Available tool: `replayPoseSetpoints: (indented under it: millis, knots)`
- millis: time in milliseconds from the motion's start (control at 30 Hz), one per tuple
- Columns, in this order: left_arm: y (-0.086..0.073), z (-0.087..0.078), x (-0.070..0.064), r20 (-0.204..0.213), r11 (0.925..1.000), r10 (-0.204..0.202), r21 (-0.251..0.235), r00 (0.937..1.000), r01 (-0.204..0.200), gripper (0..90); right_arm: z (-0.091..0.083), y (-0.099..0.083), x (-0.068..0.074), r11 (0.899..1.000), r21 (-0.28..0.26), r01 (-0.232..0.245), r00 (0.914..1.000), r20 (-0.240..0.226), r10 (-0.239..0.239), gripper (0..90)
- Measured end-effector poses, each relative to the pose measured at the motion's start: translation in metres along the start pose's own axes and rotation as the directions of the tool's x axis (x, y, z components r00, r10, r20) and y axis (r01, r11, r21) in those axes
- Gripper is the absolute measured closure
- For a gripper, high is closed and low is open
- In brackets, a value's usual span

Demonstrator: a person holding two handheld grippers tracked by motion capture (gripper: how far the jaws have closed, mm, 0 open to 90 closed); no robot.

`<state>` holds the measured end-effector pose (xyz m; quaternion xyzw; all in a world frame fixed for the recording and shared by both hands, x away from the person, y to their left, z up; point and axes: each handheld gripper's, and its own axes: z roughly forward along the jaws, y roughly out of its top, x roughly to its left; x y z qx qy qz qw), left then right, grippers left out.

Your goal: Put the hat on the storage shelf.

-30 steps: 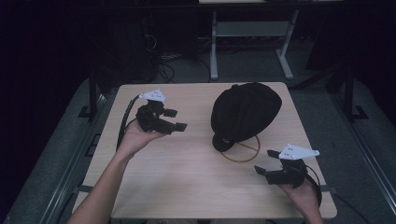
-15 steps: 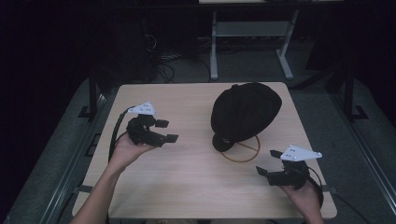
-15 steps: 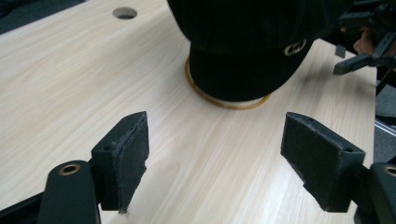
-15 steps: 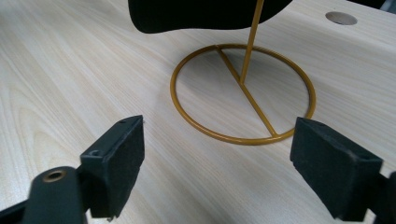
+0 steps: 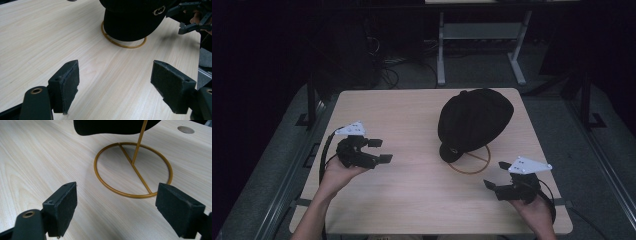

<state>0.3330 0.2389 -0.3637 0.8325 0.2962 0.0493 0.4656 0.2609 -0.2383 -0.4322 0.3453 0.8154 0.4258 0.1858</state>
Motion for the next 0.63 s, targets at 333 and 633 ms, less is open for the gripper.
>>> replayPoseSetpoints:
  millis: [333, 633]
  knots:
    - [-0.018, -0.006, -0.005, 0.004, 0.9987, -0.025, -0.044, 0.9997, 0.025, 22.1, -0.001, -0.002, 0.000, 1.000, 0.006, -0.005, 1.0000, 0.002, 0.005, 17.3]
    - [-0.026, -0.019, -0.005, 0.016, 0.9951, -0.056, -0.081, 0.9983, 0.057, 21.3, -0.004, -0.008, -0.005, 0.999, -0.016, -0.040, 0.9992, 0.009, 0.040, 17.3]
